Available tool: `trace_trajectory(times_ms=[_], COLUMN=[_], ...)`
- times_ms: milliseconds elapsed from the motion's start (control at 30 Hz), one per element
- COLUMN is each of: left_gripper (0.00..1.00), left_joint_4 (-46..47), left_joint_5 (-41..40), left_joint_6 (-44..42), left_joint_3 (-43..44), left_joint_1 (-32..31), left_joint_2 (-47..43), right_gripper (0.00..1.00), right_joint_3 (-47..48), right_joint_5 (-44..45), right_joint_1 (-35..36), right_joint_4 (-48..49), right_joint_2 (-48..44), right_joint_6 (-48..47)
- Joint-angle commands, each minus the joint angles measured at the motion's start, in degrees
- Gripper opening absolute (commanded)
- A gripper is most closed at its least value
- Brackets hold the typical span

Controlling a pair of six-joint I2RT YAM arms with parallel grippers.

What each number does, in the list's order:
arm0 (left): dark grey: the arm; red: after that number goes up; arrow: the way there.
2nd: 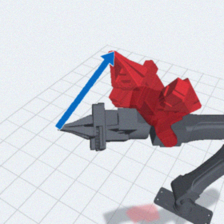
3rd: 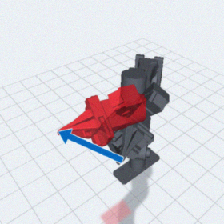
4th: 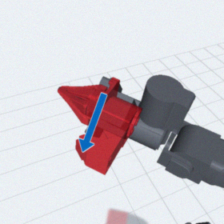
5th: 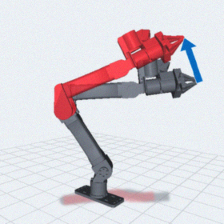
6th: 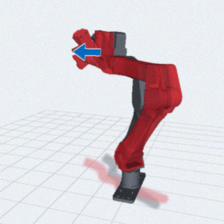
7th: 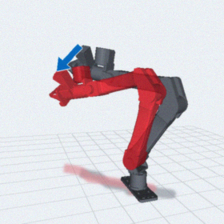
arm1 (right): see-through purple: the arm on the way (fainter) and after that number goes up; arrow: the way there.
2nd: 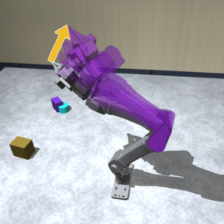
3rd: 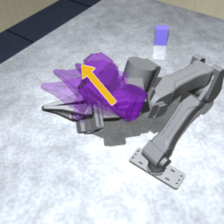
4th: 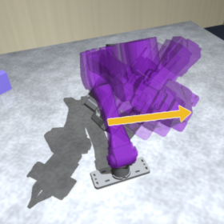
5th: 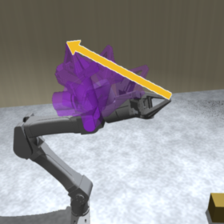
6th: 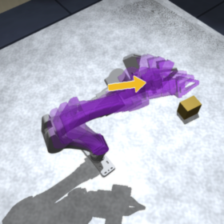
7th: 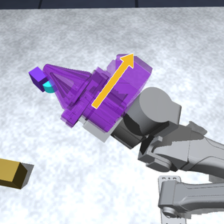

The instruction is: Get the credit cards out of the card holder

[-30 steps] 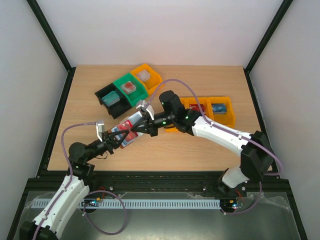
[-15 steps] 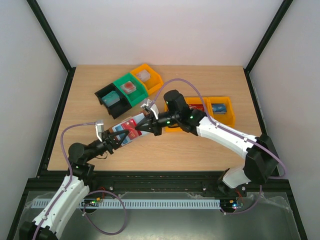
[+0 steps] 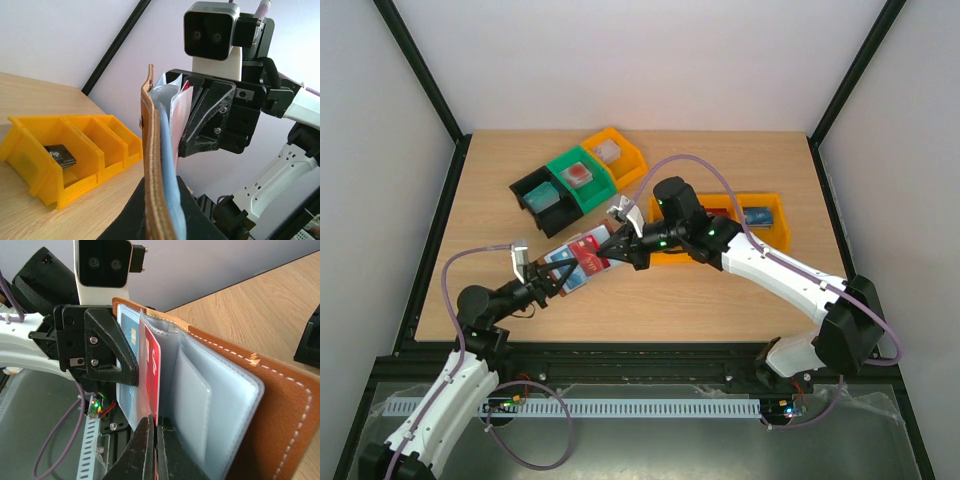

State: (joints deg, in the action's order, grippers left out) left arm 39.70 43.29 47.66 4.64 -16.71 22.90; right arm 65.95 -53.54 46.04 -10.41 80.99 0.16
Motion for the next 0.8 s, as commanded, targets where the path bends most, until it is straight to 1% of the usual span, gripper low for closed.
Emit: trace_trajectory(times_ms=[0,100,200,400,567,767], left_gripper=[0.02,0.02,0.02,0.02,0.02,0.02], left_joint_4=[1.1,-0.5,-0.9,-1.5,-1.8,-1.9], left_joint_5=[-1.1,-3.0,-3.3,-3.8,-4.1,-4.4], left_joint_6=[-1.8,-2.7,-2.9,-3.1,-3.2,-3.3], left_joint_3=[0.4,0.6,0.7,0.7,0.7,0.9], left_joint_1=[0.0,0.4,0.6,0.6,0.5,0.6], left_joint_2=[-0.8,-1.0,-0.8,-0.4,0.0,-0.2], right_gripper=[0.02,0.02,0.02,0.02,0.02,0.02], right_joint_3=[2.2,1.9,0.3,-0.7,-1.2,-0.8], right_joint_5=[4.6,7.3,6.9,8.6,6.0,6.0], right_joint_1=[-0.9,-2.7,-5.6,-8.4,-8.5,-8.5], right_joint_4=[-2.5,-4.1,-3.5,-4.4,-4.0,-5.1], right_joint_2=[-1.3,-2.3,-3.9,-7.2,-8.0,-6.9], right_joint_6=[-1.9,-2.0,-0.4,-0.2,-0.4,-0.4])
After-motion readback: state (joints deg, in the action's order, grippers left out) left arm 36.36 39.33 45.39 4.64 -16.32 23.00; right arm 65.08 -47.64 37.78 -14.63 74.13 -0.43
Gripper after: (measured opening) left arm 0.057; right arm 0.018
